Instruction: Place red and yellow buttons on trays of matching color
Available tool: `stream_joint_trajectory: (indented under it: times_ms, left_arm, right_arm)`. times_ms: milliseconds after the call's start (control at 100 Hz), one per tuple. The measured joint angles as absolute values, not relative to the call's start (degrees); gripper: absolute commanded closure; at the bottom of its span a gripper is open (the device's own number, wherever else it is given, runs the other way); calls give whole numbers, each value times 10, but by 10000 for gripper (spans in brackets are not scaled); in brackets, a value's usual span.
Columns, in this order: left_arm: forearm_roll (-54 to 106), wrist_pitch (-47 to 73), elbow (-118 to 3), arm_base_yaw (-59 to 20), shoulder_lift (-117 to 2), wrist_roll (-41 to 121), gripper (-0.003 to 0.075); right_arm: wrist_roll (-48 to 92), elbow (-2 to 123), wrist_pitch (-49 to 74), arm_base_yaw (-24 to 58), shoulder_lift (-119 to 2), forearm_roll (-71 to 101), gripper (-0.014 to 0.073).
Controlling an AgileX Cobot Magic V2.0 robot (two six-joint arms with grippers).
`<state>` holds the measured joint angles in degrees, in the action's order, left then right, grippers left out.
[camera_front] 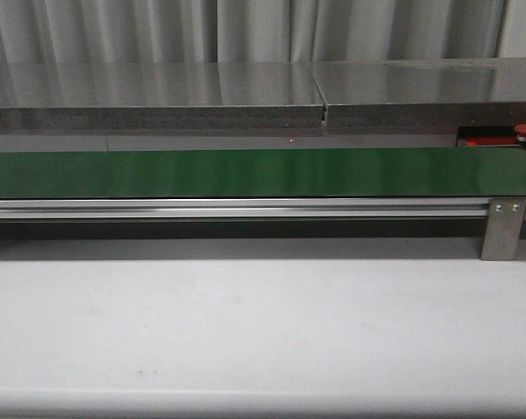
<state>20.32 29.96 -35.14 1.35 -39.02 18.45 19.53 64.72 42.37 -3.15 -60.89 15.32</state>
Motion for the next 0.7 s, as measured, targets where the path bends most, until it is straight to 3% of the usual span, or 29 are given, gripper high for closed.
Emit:
stream_joint_trajectory:
  times_ms: [270,570,700]
  left_arm:
    - [203,300,-351,13,-390,185,739]
    - [203,300,-351,13,-390,185,739]
    - [203,300,-351,13,-390,185,739]
  right_arm:
    - [195,436,384,-31,-425,153,-52]
    - [183,345,384,-31,-286,153,-48]
    - [183,341,384,-31,-272,153,70]
